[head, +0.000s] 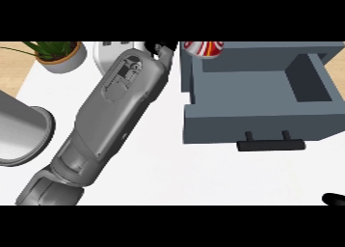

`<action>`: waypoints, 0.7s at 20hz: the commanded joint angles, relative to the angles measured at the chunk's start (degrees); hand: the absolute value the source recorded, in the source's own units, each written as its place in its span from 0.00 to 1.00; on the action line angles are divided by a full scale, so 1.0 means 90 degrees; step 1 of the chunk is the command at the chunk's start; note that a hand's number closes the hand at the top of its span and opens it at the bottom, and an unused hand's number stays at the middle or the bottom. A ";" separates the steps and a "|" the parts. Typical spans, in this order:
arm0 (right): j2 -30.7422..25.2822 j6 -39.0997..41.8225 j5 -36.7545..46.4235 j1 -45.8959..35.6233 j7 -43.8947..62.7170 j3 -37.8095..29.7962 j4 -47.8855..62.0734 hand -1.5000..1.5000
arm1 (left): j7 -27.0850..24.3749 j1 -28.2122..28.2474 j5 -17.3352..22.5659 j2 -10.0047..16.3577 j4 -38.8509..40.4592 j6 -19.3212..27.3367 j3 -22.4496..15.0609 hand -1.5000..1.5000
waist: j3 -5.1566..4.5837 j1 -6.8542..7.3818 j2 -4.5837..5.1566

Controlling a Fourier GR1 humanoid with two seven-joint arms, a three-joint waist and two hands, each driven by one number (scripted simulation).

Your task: Pick up the can, place it into the drawer and close the drawer

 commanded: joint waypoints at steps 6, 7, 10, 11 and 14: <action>-0.0118 -0.0152 0.0109 -0.0434 0.0169 0.0040 0.0100 0.00 | 0.0175 -0.1501 0.0517 -0.0006 0.1438 0.0402 -0.0466 1.00 | 0.0001 -0.0080 0.0034; 0.0069 -0.0041 0.0189 -0.0221 -0.0192 0.0189 0.0345 0.00 | -0.0078 -0.1404 0.0828 -0.0006 0.1570 0.0478 -0.0629 1.00 | 0.0005 -0.0134 0.0048; -0.0235 0.0088 -0.0166 -0.0400 -0.0129 -0.0155 0.0436 0.00 | -0.0139 -0.1851 0.0883 -0.0006 0.2176 0.0380 -0.0494 1.00 | 0.0008 -0.0182 0.0071; -0.0150 -0.0022 -0.0026 -0.0432 0.0007 0.0007 0.0235 0.00 | -0.0036 -0.2227 0.0752 -0.0006 0.2447 0.0235 -0.0186 1.00 | 0.0006 -0.0161 0.0079; -0.0224 0.0149 -0.0165 -0.0397 -0.0094 -0.0032 0.0489 0.00 | -0.0004 -0.2309 0.1205 -0.0006 0.2489 0.0759 -0.0882 1.00 | 0.0014 -0.0332 0.0085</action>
